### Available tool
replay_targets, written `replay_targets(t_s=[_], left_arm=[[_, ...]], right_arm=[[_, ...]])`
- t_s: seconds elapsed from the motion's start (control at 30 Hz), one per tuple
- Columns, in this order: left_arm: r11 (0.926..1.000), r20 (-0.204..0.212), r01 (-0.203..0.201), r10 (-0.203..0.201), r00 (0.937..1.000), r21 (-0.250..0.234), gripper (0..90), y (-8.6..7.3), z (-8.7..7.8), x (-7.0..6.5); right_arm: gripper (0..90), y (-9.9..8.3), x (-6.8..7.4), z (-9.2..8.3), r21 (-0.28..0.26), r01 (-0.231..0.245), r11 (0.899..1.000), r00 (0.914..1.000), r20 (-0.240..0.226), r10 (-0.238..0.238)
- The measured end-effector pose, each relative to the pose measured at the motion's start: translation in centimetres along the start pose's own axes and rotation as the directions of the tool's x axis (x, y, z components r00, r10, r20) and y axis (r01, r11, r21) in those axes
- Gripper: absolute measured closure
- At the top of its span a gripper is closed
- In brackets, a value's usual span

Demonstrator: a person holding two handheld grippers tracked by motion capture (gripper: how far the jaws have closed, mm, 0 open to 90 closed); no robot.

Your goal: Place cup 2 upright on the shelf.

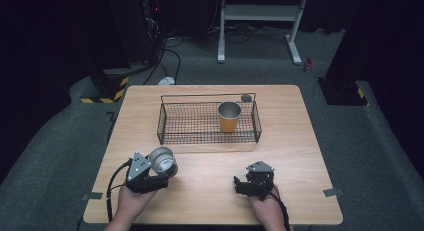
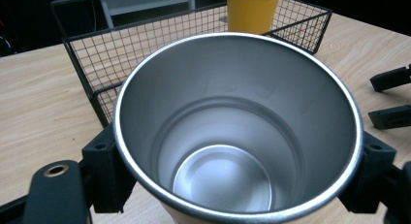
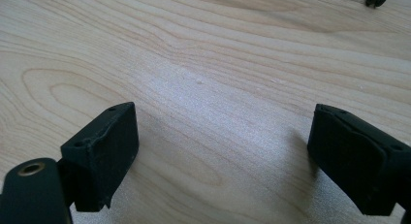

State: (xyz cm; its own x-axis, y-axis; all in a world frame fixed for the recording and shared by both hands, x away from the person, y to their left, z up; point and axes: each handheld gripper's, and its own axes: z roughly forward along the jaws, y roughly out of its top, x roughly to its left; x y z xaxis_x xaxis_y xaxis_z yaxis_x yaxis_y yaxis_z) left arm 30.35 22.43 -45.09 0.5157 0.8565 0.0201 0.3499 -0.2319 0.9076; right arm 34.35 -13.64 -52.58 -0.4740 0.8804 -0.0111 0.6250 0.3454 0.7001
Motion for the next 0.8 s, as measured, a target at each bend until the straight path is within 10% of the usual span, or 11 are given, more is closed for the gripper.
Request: replay_targets(t_s=[0.8], left_arm=[[0.9988, -0.007, 0.047, -0.047, 0.9989, -0.014, 18.8, 2.7, 2.1, 0.2]], right_arm=[[11.1, 0.0, 0.0, 0.0, 0.000, 0.001, 1.000, 1.0000, -0.001, -0.001]])
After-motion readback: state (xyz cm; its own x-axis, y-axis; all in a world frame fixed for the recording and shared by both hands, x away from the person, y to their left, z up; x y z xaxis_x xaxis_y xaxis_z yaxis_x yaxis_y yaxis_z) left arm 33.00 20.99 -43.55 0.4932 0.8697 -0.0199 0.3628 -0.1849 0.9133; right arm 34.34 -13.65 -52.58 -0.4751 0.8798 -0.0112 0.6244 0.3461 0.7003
